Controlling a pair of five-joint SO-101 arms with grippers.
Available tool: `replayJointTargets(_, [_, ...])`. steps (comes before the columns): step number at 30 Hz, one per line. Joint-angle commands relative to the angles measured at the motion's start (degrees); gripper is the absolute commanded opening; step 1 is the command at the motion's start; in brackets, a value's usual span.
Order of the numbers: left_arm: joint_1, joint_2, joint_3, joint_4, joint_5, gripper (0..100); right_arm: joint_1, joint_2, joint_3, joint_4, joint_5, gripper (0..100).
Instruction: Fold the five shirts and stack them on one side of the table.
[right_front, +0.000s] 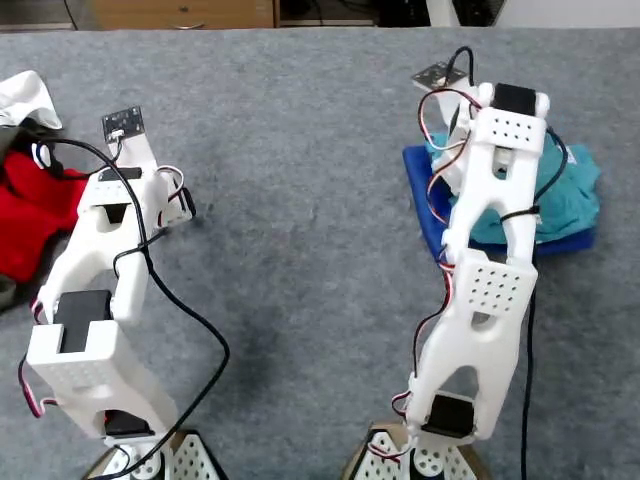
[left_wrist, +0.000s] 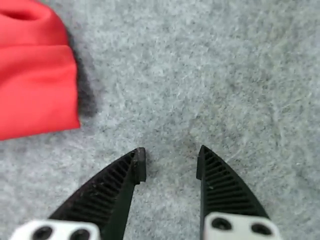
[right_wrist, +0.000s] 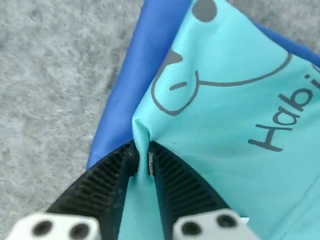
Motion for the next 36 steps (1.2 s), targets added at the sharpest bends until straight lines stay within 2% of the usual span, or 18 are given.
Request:
replayJointTargets(1, [-0.35, -0.31, -2.81, 0.26, -0.7, 18, -1.54, -0.13, -2.33, 0.44, -0.62, 0.2])
replayJointTargets(21, [-0.18, -0.31, -3.08, 0.09, -0.35, 18, -2.42, -0.31, 2.07, 1.58, 0.97, 1.2])
replayJointTargets(29, [0.09, -0.31, -3.16, 0.0, -0.35, 18, -1.45, -2.68, 1.98, 5.01, 2.2, 30.7])
replayJointTargets(36, [0.09, -0.31, -3.16, 0.0, -0.35, 18, -2.42, -16.13, 2.24, 5.19, 1.85, 32.6])
